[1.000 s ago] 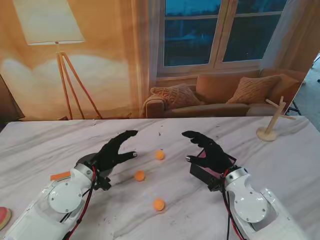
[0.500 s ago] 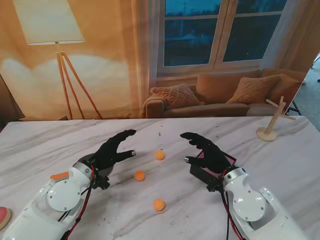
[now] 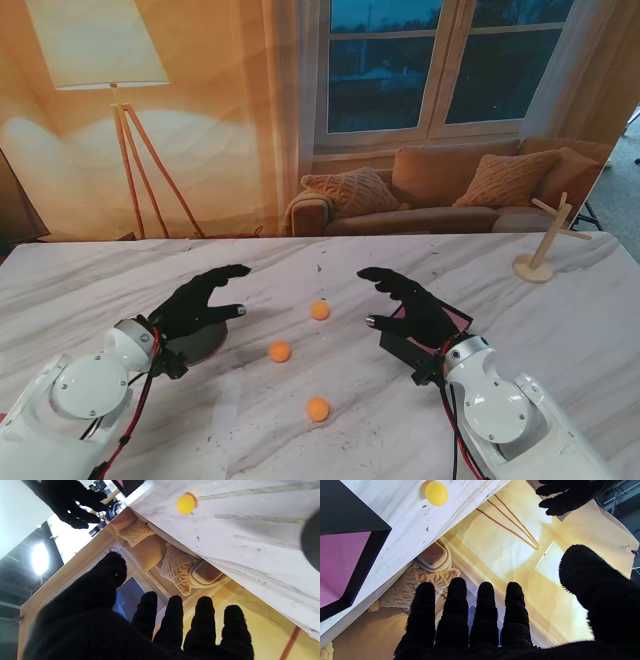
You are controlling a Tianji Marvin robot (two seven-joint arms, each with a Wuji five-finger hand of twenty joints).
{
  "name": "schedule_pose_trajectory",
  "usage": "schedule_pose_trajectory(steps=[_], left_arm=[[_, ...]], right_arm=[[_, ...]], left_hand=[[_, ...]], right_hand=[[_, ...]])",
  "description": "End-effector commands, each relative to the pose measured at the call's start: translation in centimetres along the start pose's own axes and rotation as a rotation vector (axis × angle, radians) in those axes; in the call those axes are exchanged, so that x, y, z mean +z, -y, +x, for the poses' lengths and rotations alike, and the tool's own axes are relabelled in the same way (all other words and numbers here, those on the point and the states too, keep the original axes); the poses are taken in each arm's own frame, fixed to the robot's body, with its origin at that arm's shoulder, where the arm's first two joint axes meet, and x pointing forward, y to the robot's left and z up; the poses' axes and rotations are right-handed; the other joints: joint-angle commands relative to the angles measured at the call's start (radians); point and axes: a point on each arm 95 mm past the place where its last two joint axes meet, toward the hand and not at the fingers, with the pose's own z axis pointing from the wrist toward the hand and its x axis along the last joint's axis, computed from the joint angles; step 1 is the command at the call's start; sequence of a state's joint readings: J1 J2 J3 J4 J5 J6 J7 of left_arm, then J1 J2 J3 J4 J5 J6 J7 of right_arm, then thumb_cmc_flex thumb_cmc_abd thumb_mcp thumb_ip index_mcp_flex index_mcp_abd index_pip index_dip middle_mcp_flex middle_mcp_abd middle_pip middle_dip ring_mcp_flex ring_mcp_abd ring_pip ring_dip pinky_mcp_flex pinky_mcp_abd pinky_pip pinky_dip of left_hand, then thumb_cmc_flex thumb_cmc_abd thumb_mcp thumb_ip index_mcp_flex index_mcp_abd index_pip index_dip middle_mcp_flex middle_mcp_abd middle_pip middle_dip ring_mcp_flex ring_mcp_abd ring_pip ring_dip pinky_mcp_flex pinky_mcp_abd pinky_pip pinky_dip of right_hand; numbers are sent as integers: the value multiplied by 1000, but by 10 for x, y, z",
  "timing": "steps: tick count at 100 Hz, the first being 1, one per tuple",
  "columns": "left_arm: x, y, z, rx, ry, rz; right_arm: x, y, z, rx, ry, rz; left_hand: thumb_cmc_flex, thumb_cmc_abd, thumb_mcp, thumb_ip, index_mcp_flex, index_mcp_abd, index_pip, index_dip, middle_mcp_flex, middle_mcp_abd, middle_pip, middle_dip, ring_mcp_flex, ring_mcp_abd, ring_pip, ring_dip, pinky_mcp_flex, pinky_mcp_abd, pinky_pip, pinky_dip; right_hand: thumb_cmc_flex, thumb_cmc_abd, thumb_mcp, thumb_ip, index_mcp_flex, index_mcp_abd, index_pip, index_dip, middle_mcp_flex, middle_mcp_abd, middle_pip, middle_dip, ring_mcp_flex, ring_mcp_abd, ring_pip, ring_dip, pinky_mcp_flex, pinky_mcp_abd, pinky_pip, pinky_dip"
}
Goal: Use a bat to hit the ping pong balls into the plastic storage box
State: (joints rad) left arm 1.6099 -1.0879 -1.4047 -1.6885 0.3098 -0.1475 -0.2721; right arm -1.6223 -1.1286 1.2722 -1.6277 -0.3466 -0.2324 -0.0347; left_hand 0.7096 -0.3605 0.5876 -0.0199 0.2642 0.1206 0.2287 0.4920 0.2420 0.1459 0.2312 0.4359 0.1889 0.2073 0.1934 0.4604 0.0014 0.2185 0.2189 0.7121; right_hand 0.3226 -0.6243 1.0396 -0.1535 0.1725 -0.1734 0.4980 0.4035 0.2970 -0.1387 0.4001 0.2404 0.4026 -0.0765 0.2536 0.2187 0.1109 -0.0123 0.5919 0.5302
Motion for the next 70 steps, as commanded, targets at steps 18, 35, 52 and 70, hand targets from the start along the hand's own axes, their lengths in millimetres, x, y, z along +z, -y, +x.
schedule_pose_trajectory(steps=[18,35,52,70], left_arm=[[-29,20,-23,97,75,-16],[-53,34,-37,182,137,-22],[-74,45,-51,237,194,-24],[-95,49,-66,291,272,-32]], right_arm=[[-1,3,0,-5,9,21],[0,3,4,-11,3,26],[0,2,3,-13,9,29],[-1,5,5,-12,9,39]], left_hand=[[-12,-35,96,4,17,-7,18,17,17,20,21,63,38,16,105,151,-13,-34,201,164],[-8,-51,132,3,19,-14,29,18,8,1,30,76,34,15,128,200,-69,-49,381,105],[-20,-75,109,-18,40,-35,36,14,-13,-7,5,53,13,5,99,175,-80,-50,435,92],[-34,-86,65,-33,43,-47,-20,-55,-51,-39,-84,-77,-44,-30,-33,15,-101,-35,194,-3]], right_hand=[[-19,3,3,20,8,7,9,-13,-4,-5,10,1,-36,-13,-5,5,4,-31,-14,14],[-19,1,3,20,7,7,9,-13,-4,-5,12,1,-35,-12,-5,5,4,-30,-14,16],[-20,4,3,20,8,8,10,-13,-4,-4,14,2,-35,-11,-4,6,4,-31,-13,17],[-20,5,0,20,8,8,11,-12,-4,-2,16,3,-34,-11,-4,7,5,-29,-11,19]])
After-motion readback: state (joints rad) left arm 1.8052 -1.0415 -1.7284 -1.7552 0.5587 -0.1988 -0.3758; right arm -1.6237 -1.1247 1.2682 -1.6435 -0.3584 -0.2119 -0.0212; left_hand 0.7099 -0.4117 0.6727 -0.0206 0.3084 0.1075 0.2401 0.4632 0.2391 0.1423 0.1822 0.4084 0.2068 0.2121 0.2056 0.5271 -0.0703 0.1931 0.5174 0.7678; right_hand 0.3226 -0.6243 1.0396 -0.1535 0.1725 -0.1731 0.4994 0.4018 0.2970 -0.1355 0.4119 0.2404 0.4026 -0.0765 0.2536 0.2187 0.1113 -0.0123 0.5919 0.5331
